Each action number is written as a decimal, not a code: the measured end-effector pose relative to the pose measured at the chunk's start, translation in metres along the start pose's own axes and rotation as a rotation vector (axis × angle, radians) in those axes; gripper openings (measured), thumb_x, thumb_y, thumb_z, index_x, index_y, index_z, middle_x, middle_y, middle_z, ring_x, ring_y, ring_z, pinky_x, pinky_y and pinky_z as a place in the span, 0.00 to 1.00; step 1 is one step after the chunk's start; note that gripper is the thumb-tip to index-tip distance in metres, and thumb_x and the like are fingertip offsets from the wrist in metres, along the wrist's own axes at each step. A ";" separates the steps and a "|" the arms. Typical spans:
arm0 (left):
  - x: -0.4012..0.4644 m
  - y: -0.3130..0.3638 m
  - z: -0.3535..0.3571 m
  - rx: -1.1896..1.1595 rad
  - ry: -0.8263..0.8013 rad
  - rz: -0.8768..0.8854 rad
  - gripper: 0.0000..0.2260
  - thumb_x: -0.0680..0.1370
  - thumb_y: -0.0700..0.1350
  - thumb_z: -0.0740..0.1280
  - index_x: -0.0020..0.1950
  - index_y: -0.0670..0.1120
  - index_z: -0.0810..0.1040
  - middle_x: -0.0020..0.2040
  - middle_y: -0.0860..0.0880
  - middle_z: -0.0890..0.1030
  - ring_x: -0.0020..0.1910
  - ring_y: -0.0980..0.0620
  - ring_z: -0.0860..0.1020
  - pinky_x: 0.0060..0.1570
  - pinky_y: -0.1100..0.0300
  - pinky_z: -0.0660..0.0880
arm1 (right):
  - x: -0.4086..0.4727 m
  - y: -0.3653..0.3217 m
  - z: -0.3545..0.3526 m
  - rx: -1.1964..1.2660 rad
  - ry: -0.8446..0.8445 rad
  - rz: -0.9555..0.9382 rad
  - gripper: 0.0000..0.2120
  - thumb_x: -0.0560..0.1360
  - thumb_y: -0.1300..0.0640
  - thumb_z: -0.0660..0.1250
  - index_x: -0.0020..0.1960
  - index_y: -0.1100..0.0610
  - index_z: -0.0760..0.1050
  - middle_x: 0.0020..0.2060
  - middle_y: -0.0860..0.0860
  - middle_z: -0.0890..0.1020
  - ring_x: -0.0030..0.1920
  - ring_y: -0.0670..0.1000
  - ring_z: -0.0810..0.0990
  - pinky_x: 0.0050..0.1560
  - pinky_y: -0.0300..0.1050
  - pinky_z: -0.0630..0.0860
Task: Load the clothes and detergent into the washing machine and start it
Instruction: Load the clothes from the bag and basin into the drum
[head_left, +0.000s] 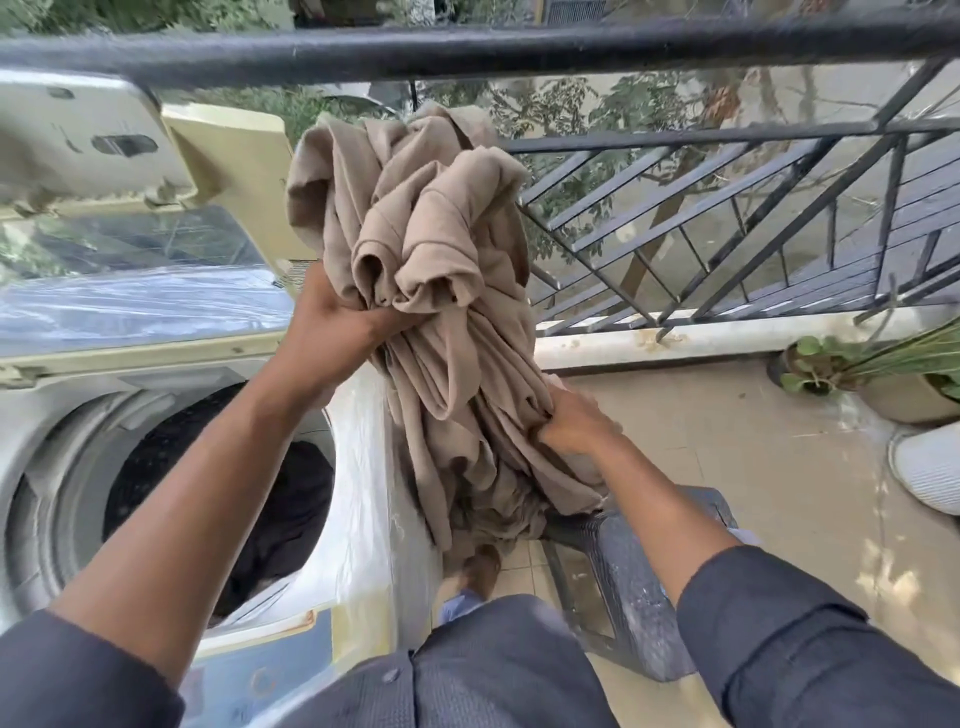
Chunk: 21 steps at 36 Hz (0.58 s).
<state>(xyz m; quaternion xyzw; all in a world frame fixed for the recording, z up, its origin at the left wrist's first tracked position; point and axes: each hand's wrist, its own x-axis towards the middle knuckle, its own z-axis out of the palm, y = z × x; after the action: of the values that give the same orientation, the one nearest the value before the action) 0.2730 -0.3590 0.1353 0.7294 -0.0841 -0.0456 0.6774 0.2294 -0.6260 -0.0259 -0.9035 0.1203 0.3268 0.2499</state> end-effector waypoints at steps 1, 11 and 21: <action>0.000 -0.001 -0.002 0.011 0.013 -0.011 0.21 0.74 0.40 0.81 0.65 0.52 0.83 0.59 0.55 0.88 0.61 0.58 0.85 0.55 0.66 0.80 | 0.002 0.002 0.004 0.034 0.046 0.012 0.28 0.73 0.58 0.65 0.73 0.46 0.71 0.67 0.57 0.77 0.67 0.64 0.76 0.64 0.57 0.76; -0.008 -0.024 -0.009 0.352 0.025 -0.096 0.14 0.73 0.52 0.83 0.56 0.57 0.86 0.52 0.59 0.88 0.55 0.64 0.85 0.52 0.64 0.82 | -0.014 -0.011 -0.035 0.381 0.397 0.020 0.14 0.71 0.51 0.58 0.43 0.56 0.80 0.47 0.60 0.86 0.49 0.65 0.84 0.44 0.49 0.77; -0.017 -0.033 0.025 0.256 -0.264 -0.241 0.17 0.72 0.52 0.83 0.56 0.66 0.84 0.54 0.64 0.87 0.56 0.67 0.84 0.53 0.71 0.80 | -0.068 -0.088 -0.111 0.688 0.515 -0.324 0.16 0.68 0.55 0.58 0.46 0.62 0.80 0.44 0.63 0.86 0.43 0.64 0.84 0.40 0.61 0.78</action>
<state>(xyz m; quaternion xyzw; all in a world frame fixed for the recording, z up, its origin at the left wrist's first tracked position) 0.2534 -0.3785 0.1000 0.8020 -0.0895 -0.2100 0.5519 0.2704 -0.6069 0.1243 -0.8269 0.1373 -0.0104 0.5452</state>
